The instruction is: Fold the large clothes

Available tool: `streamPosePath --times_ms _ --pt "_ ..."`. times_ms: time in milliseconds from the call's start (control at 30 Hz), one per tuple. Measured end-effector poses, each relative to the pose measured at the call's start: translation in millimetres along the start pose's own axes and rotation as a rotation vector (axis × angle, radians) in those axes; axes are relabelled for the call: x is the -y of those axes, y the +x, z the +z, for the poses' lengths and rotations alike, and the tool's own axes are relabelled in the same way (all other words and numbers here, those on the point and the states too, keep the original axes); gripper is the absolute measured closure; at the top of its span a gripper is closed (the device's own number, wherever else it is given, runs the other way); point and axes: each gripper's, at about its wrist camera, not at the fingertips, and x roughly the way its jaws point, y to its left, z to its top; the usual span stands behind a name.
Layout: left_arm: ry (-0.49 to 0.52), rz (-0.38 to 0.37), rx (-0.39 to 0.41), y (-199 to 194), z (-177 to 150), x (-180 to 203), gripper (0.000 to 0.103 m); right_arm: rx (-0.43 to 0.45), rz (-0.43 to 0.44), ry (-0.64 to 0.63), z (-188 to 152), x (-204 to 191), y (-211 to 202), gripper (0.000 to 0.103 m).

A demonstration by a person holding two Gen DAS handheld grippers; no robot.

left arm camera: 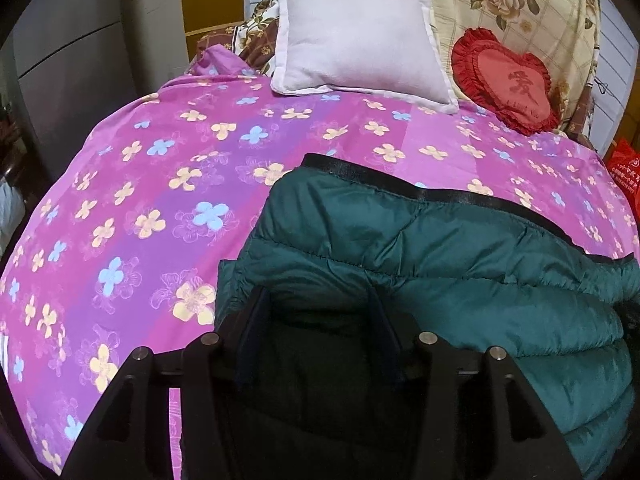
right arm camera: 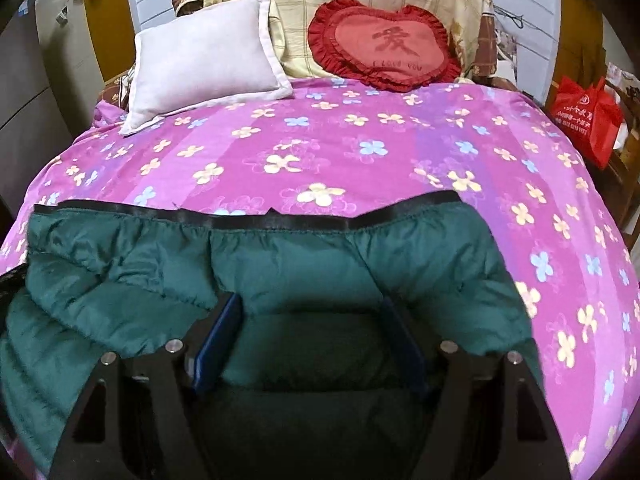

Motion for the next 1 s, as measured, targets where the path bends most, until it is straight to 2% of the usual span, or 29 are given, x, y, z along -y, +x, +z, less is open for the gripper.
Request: streamPosePath --times_ms 100,200,333,400,500,567,667,800,1000 --pt "-0.005 -0.007 0.000 0 0 -1 0.060 0.047 0.053 0.025 -9 5 -34 0.027" --pt "-0.006 -0.007 0.002 0 0 -2 0.060 0.072 0.052 0.036 -25 14 -55 0.026" --pt "-0.007 -0.003 0.020 -1 -2 -1 0.060 0.027 0.024 0.044 -41 25 -38 0.026" --pt "-0.005 0.002 0.028 -2 -4 1 0.059 0.040 0.019 0.041 -48 24 -27 0.026" --pt "-0.002 0.011 0.030 -4 -5 1 0.059 0.021 0.002 0.042 -44 23 -24 0.026" --pt "0.016 0.011 0.025 -13 -7 0 0.059 0.006 0.013 0.064 -41 24 -34 0.026" --pt "0.021 -0.007 0.039 -30 -13 -6 0.059 0.049 0.046 0.079 -46 24 -65 0.026" --pt "-0.007 -0.041 0.069 -53 -26 -19 0.059 0.086 0.022 0.051 -61 23 -96 0.026" --pt "-0.011 -0.055 0.082 -80 -46 -28 0.059 0.005 -0.037 0.059 -79 30 -71 0.025"
